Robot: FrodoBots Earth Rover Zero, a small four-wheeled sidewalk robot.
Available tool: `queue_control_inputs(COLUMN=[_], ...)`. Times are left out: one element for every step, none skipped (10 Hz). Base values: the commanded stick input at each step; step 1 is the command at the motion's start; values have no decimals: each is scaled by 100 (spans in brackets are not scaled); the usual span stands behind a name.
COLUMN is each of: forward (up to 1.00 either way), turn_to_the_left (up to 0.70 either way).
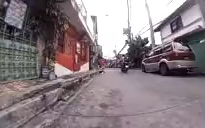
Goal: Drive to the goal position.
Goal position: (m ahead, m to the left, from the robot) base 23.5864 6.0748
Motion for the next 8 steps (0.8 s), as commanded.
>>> queue_control_inputs(forward=[100,100,100,100,100,100,100,100], turn_to_the_left=[0,0,0,0,0,-19,-27,-27])
